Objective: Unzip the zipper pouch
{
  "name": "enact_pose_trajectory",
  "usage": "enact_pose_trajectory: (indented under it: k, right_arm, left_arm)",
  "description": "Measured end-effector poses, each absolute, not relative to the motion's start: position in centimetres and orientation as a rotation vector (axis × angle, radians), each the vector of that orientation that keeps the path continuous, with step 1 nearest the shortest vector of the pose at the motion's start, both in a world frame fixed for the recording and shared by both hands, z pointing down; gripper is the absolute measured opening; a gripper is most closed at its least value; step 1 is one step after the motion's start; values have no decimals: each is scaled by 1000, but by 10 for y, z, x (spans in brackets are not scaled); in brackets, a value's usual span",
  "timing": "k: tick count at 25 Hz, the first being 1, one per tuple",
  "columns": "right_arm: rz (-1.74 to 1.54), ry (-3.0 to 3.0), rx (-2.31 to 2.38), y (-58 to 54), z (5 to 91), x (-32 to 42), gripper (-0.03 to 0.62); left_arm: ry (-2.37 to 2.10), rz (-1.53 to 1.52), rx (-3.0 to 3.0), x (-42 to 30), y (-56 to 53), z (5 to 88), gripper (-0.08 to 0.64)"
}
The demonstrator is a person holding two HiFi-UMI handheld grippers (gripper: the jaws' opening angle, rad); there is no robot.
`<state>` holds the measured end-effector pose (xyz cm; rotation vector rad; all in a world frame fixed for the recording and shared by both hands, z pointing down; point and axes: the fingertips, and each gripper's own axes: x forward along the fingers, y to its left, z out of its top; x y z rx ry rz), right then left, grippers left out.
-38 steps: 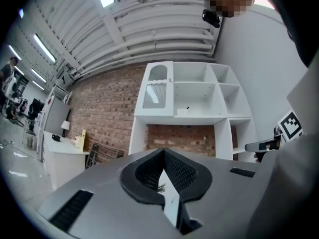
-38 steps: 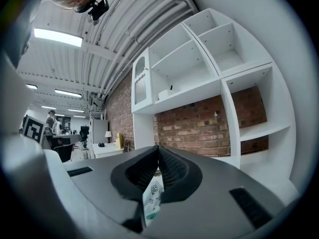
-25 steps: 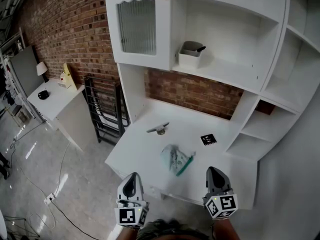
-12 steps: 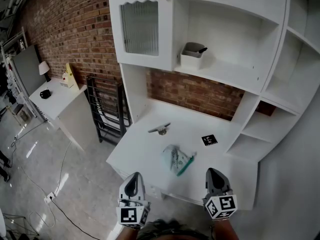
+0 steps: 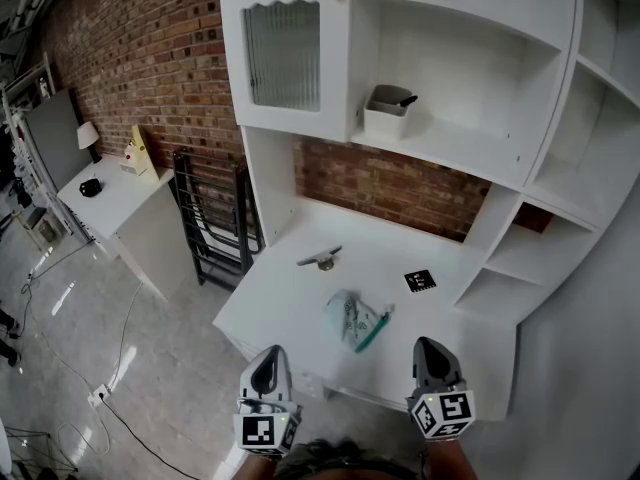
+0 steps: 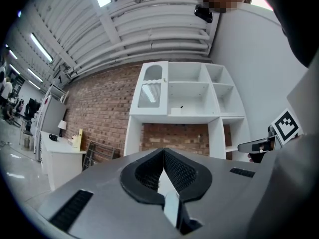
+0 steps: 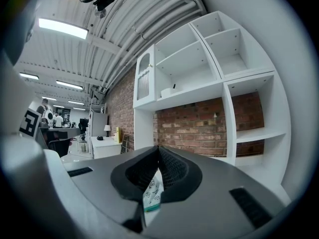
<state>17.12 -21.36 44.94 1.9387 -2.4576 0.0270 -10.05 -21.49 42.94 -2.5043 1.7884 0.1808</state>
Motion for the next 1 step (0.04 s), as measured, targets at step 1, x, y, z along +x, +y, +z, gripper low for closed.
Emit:
enact_pose_trajectory:
  k: [1]
  right_arm:
    - [24, -2455, 1940, -214, 449, 171, 0]
  left_arm:
    - [1789, 175, -2506, -101, -215, 430, 3]
